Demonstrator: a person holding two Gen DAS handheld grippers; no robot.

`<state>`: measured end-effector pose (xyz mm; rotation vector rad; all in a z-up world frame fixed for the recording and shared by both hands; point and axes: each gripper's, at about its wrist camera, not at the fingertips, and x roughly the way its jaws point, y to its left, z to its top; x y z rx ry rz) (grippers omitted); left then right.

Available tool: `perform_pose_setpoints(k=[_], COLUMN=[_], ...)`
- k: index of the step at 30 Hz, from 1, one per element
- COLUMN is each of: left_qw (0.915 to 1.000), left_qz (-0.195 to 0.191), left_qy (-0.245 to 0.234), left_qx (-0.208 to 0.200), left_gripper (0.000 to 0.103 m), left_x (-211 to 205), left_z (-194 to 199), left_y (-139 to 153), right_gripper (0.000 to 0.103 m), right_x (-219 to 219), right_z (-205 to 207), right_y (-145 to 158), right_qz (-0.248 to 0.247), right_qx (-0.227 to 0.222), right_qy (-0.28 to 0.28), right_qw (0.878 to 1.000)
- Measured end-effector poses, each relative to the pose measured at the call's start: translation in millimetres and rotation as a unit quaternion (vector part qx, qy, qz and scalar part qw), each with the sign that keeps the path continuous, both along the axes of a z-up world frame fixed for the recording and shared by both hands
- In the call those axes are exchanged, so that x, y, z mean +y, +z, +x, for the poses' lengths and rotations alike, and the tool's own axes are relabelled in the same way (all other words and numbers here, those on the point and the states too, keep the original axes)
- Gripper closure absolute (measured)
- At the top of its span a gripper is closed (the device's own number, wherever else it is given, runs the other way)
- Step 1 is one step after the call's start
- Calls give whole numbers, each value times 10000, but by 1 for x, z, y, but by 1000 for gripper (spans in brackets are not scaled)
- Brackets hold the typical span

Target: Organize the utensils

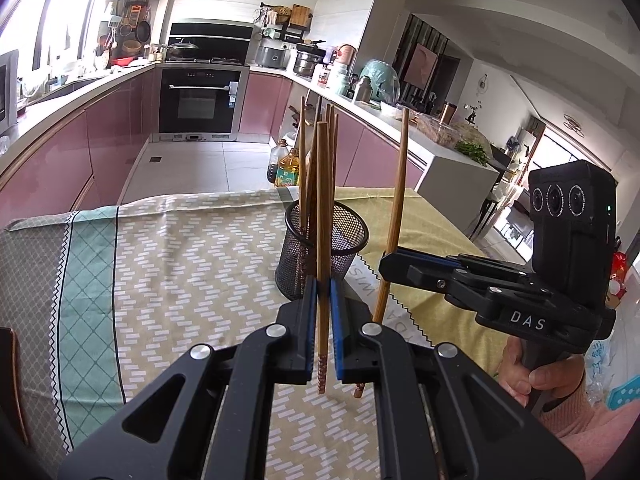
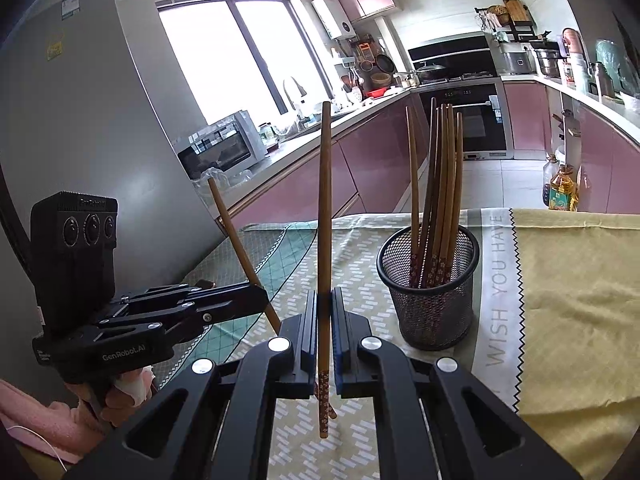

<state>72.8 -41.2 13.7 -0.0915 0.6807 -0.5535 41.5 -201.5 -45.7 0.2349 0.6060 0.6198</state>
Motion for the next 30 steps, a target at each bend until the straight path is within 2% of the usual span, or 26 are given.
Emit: perform_pose_setpoints(k=[30], left_qw=[9999], left_qz=[50], left_qy=[-114], left_qx=[-96], left_gripper=[96], left_x=[-3], left_z=[13], left_y=[20], right_gripper=[97], right_x=[-8], right_z=[13], right_y=[11], right_qz=[33], right_qx=[-61], right_qy=[-153], right_qw=[9999])
